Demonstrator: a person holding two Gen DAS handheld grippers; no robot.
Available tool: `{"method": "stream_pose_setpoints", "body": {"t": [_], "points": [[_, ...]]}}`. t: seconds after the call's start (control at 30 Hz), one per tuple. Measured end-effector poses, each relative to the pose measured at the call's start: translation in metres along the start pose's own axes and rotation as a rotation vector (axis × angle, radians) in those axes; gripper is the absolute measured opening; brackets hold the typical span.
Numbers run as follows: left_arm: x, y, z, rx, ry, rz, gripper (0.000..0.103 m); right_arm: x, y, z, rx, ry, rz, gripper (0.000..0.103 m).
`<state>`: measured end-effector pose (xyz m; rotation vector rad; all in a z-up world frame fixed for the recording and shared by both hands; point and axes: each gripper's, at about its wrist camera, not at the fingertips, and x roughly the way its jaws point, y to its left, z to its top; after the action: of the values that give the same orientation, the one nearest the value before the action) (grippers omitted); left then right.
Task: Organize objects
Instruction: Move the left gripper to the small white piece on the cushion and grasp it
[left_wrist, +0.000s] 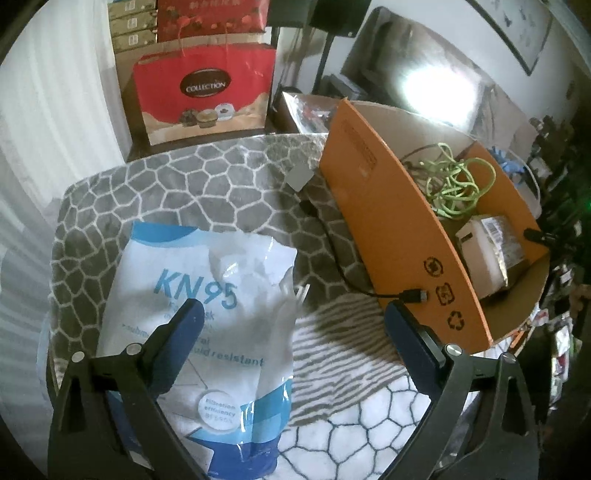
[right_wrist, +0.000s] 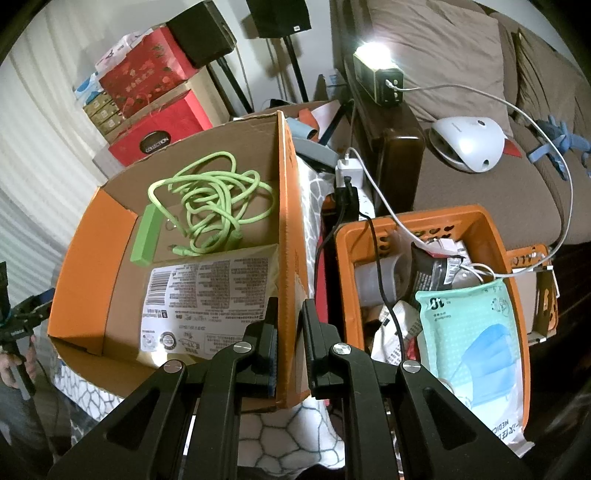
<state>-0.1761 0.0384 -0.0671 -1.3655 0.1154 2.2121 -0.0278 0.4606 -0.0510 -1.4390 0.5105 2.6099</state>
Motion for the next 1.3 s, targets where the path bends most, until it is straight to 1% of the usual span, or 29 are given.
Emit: {"method": "stream_pose_setpoints", "body": {"t": [0.17,0.27,0.3,0.33,0.37,0.4,0.43,0.53,0.6,0.7,0.73,0.77,0.8,0.83,0.97,1.03,1.07,1.2,1.3], "points": [[0.000,0.006,-0.002,-0.004,0.001,-0.038,0.094,0.000,0.000,0.000,0.001,0.000,0.002,0.011],[0.003,0.009,-0.002,-0.009,0.005,-0.040,0.090,0.000,0.000,0.000,0.002,0.000,0.002,0.011],[0.004,0.010,-0.001,-0.012,0.008,-0.041,0.087,0.000,0.000,0.000,0.003,0.001,0.002,0.011],[0.006,0.011,0.000,-0.018,0.014,-0.046,0.082,0.000,0.000,0.000,0.001,0.000,0.001,0.011],[0.008,0.011,0.000,-0.019,0.018,-0.056,0.078,0.000,0.000,0.000,0.001,0.000,0.000,0.011],[0.009,0.011,0.001,-0.016,0.022,-0.070,0.072,0.000,0.000,0.000,0.001,0.000,0.000,0.011],[0.011,0.010,0.000,-0.011,0.027,-0.081,0.068,0.000,0.000,0.000,0.002,0.000,0.001,0.011],[0.013,0.004,-0.004,0.020,0.036,-0.092,0.065,0.001,0.000,-0.001,0.001,0.002,-0.001,0.011],[0.014,-0.001,-0.007,0.047,0.031,-0.089,0.065,0.001,0.000,-0.002,0.001,0.001,-0.001,0.011],[0.015,-0.010,-0.012,0.098,0.007,-0.062,0.065,0.001,0.000,-0.003,0.003,0.002,-0.001,0.011],[0.016,-0.014,-0.012,0.119,-0.004,-0.044,0.061,0.001,-0.001,-0.003,0.003,0.003,-0.001,0.011],[0.017,-0.017,-0.013,0.138,-0.012,-0.030,0.056,0.001,0.000,-0.003,0.001,0.003,-0.002,0.011],[0.018,-0.020,-0.013,0.158,-0.015,-0.016,0.044,0.001,-0.001,-0.003,0.001,0.002,-0.002,0.011],[0.019,-0.022,-0.013,0.172,-0.018,-0.008,0.038,0.001,-0.001,-0.003,0.001,0.002,-0.002,0.011],[0.027,-0.030,-0.011,0.205,-0.012,0.017,0.038,0.001,-0.001,-0.003,0.002,0.003,-0.001,0.011],[0.032,-0.032,-0.010,0.221,-0.008,0.028,0.030,0.001,-0.001,-0.003,0.002,0.003,-0.001,0.011],[0.034,-0.033,-0.010,0.229,-0.005,0.036,0.030,0.001,-0.001,-0.003,0.001,0.003,-0.001,0.011],[0.042,-0.034,-0.009,0.246,0.001,0.088,0.030,0.001,0.000,-0.002,0.004,0.003,0.000,0.011],[0.054,-0.027,-0.008,0.238,0.041,0.142,0.030,0.001,0.000,-0.002,0.002,0.003,-0.001,0.011]]}}
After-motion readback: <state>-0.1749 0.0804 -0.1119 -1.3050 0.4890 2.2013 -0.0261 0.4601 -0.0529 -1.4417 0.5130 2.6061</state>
